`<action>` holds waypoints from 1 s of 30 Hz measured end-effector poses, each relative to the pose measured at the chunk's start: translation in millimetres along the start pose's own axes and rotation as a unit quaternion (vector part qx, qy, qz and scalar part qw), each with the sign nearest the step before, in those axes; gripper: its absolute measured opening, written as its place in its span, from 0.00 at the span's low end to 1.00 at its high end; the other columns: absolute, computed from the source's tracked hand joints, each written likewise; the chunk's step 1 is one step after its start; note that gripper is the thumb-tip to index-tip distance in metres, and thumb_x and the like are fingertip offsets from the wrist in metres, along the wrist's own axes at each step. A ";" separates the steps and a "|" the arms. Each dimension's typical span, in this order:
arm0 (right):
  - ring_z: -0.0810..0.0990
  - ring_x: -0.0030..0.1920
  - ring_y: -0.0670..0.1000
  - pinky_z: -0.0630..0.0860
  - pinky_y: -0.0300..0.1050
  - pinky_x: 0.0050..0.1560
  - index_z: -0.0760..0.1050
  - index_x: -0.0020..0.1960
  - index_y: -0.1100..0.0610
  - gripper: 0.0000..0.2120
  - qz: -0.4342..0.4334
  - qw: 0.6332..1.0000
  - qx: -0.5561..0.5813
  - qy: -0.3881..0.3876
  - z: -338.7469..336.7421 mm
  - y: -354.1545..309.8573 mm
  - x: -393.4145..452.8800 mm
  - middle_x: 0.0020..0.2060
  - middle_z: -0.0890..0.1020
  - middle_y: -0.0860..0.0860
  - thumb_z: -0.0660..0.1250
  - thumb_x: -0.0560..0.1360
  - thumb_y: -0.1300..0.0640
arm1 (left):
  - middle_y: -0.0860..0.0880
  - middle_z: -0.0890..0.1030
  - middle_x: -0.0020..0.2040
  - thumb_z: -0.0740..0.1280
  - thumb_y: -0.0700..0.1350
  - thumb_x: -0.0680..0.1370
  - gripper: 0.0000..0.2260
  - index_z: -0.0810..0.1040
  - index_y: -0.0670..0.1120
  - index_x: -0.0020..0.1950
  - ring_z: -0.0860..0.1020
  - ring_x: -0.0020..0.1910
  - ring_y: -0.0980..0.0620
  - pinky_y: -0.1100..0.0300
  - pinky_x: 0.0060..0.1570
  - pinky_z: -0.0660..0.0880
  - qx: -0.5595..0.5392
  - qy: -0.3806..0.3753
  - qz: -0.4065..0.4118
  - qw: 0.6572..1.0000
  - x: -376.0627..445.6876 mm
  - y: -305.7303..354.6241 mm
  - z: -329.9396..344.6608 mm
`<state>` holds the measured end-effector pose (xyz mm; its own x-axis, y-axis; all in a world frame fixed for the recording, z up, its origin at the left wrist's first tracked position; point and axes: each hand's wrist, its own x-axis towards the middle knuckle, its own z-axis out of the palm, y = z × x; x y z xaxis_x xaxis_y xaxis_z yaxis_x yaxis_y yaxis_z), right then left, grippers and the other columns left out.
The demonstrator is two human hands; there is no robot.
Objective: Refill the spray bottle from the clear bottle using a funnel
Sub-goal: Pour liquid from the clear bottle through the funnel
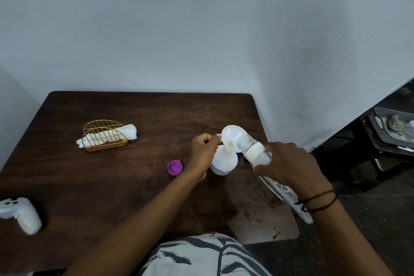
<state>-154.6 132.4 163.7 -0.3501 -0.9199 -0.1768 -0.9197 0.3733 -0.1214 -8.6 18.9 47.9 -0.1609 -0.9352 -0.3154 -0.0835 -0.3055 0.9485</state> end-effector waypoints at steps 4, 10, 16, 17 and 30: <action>0.81 0.44 0.53 0.72 0.43 0.41 0.76 0.52 0.50 0.18 -0.005 1.000 -0.013 -0.003 0.5 0.1 0.9 0.45 0.83 0.49 0.69 0.71 0.39 | 0.42 0.78 0.35 0.69 0.47 0.78 0.18 0.77 0.30 0.43 0.75 0.37 0.49 0.54 0.42 0.73 -0.003 -0.002 0.000 1.000 -0.9 -0.4 -0.4; 0.81 0.46 0.54 0.78 0.46 0.44 0.78 0.53 0.49 0.18 -0.004 1.000 -0.020 0.003 2.7 2.9 4.1 0.46 0.83 0.49 0.69 0.68 0.39 | 0.43 0.76 0.34 0.69 0.47 0.78 0.18 0.76 0.30 0.42 0.73 0.36 0.49 0.54 0.41 0.72 0.000 -0.002 0.003 1.000 -1.7 -0.2 0.4; 0.81 0.49 0.55 0.74 0.44 0.43 0.78 0.55 0.47 0.19 -0.015 0.999 -0.042 0.023 3.9 4.8 8.5 0.48 0.84 0.49 0.70 0.68 0.40 | 0.42 0.77 0.34 0.69 0.47 0.78 0.18 0.76 0.30 0.42 0.74 0.37 0.49 0.54 0.42 0.72 0.001 -0.003 0.004 1.000 -1.2 -1.2 0.2; 0.81 0.49 0.55 0.74 0.44 0.43 0.78 0.55 0.48 0.19 -0.017 0.998 -0.047 0.025 4.0 5.0 9.4 0.48 0.84 0.49 0.70 0.68 0.40 | 0.42 0.76 0.35 0.69 0.47 0.78 0.18 0.76 0.30 0.42 0.74 0.37 0.49 0.54 0.42 0.72 0.000 -0.003 0.005 1.000 -1.0 -1.5 0.3; 0.74 0.54 0.55 0.66 0.47 0.49 0.75 0.64 0.42 0.22 -0.013 0.983 -0.157 0.098 7.0 -3.0 12.8 0.50 0.78 0.50 0.67 0.71 0.41 | 0.44 0.77 0.34 0.69 0.48 0.78 0.17 0.77 0.32 0.42 0.74 0.36 0.50 0.54 0.43 0.74 0.020 -0.001 0.006 1.000 1.9 -4.0 0.7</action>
<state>-155.2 120.4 155.0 -0.3251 -0.9455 0.0171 -0.9273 0.3223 0.1902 -9.3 18.4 43.6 -0.1642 -0.9385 -0.3039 -0.1207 -0.2866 0.9504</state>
